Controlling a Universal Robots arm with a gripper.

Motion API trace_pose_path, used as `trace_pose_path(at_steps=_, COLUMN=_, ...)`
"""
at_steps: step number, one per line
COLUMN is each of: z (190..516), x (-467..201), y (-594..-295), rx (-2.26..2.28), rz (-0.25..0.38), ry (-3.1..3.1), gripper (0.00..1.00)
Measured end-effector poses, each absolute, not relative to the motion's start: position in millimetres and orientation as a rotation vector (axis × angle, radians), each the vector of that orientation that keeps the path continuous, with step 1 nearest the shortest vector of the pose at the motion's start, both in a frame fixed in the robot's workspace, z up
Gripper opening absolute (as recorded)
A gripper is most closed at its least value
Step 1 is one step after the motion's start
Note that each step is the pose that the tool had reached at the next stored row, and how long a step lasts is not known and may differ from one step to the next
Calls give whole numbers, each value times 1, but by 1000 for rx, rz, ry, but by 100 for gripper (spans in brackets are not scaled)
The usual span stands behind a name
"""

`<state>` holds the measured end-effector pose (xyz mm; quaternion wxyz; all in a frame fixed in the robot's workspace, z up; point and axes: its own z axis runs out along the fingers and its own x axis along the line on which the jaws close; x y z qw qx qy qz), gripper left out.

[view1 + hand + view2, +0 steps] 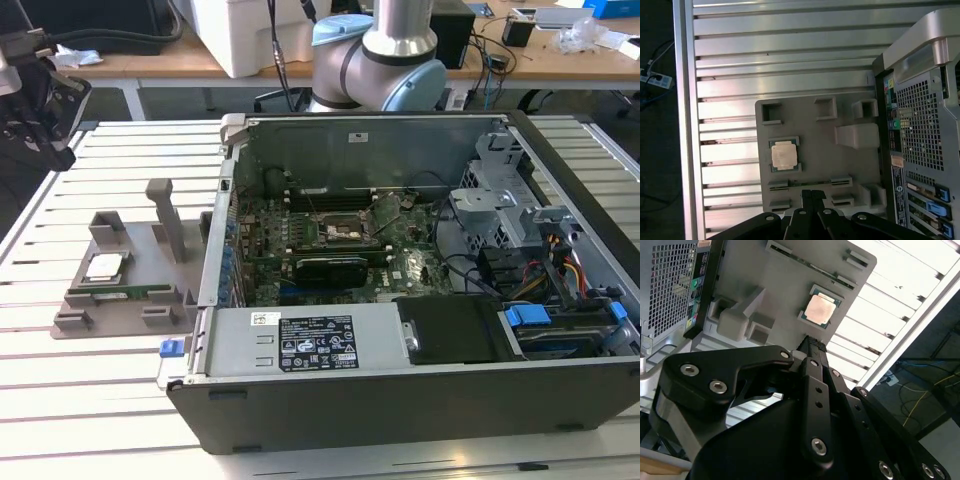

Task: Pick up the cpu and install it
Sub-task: 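Reach for the cpu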

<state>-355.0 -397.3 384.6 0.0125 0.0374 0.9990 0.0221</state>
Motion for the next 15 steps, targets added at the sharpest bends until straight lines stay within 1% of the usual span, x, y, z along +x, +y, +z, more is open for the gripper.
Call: trace_pose_path(at_steps=15, z=384, x=-362, y=-397, rx=117, rz=69, ry=3114, gripper=11)
